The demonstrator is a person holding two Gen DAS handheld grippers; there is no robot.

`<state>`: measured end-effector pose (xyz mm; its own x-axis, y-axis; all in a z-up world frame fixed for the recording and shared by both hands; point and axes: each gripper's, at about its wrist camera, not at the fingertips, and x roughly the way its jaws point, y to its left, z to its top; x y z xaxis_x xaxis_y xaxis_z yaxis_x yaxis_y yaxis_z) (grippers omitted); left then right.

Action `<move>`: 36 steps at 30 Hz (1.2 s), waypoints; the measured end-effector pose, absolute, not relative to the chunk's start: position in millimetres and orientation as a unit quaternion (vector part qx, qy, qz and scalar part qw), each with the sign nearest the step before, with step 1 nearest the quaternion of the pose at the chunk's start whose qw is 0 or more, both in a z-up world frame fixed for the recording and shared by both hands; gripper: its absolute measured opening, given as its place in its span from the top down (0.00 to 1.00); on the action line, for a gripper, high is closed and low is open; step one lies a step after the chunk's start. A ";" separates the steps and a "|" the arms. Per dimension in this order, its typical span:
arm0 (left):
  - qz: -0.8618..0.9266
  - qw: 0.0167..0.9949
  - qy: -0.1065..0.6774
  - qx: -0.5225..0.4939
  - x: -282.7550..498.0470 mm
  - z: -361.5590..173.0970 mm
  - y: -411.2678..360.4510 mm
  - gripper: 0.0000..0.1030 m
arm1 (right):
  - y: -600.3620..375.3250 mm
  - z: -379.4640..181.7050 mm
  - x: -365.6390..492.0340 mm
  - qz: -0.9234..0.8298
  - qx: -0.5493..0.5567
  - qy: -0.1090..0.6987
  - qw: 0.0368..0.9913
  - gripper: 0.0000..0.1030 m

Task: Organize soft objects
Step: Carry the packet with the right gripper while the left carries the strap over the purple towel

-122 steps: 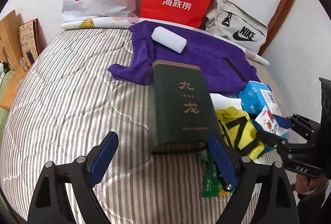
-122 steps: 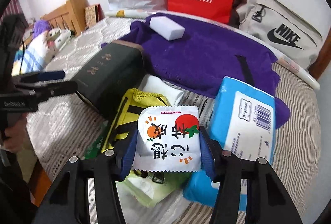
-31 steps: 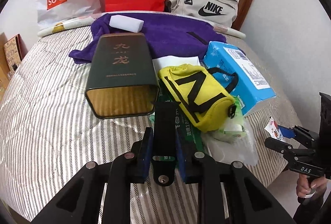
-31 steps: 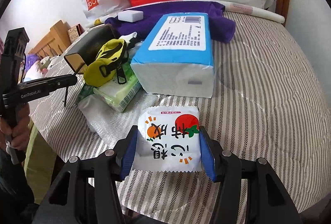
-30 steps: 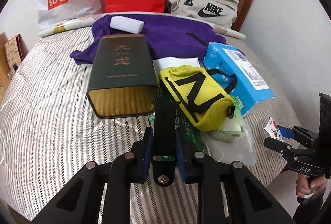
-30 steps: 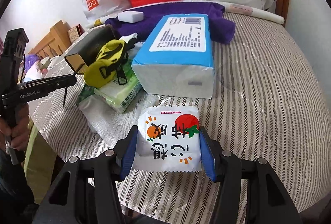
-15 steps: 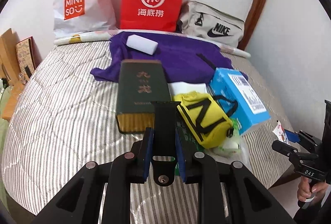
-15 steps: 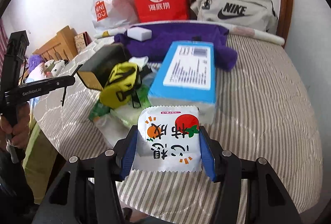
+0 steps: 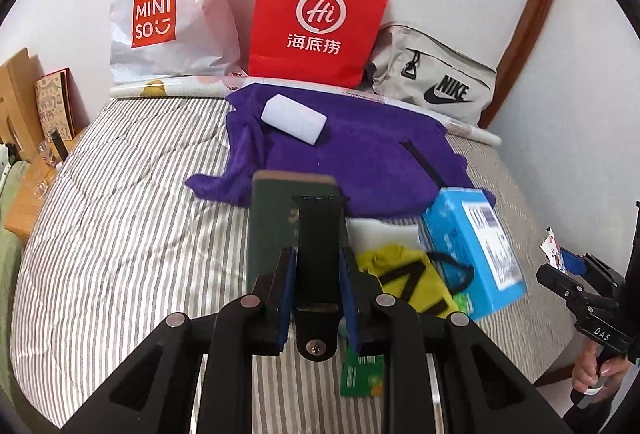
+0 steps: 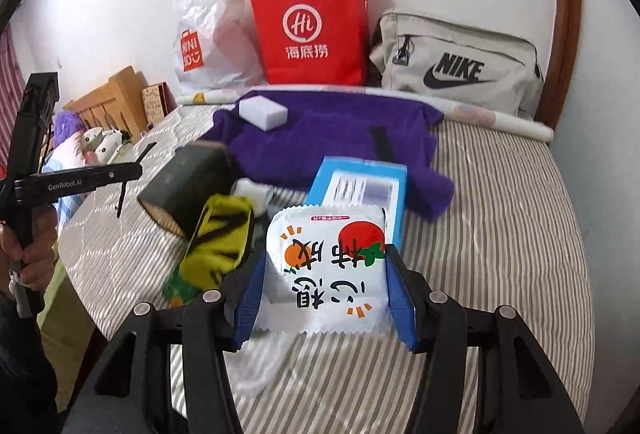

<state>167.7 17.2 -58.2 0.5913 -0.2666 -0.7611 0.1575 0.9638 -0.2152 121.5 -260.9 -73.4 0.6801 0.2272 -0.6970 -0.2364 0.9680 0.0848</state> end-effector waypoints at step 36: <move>-0.108 0.856 0.497 -0.087 344.5 -95.8 19.0 0.80 | -266.8 -96.6 310.3 0.120 -0.016 0.418 0.901 0.46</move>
<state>344.5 19.0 -95.8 0.4819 -0.2711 -0.8332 0.0982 0.9616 -0.2561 310.3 -266.8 -96.6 0.6225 0.2025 -0.7559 -0.2294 0.9707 0.0711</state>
